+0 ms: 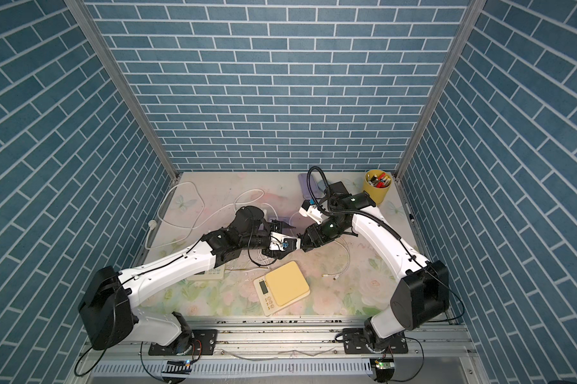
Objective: Charge the electronic scale
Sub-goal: Pick up the plug from the center of the board.
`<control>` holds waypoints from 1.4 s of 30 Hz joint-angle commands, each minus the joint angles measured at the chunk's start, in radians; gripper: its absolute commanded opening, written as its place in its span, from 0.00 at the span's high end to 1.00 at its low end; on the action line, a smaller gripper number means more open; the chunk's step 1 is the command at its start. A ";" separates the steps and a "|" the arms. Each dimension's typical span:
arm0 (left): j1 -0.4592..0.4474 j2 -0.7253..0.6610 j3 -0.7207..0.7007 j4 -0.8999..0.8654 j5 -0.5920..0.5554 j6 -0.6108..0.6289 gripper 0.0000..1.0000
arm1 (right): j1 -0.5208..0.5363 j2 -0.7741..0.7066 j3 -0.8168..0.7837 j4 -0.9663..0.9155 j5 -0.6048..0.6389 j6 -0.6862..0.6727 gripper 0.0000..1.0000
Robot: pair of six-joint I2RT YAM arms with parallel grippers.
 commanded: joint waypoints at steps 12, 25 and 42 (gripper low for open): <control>-0.064 0.027 0.053 -0.018 0.092 0.020 0.35 | -0.006 -0.004 -0.013 -0.066 -0.152 -0.129 0.87; -0.058 0.048 0.086 -0.058 0.080 -0.105 1.00 | -0.029 -0.051 -0.043 0.128 0.088 0.095 0.50; 0.089 0.056 0.075 0.045 0.109 -0.498 0.93 | -0.082 -0.260 -0.289 0.569 0.120 0.672 0.20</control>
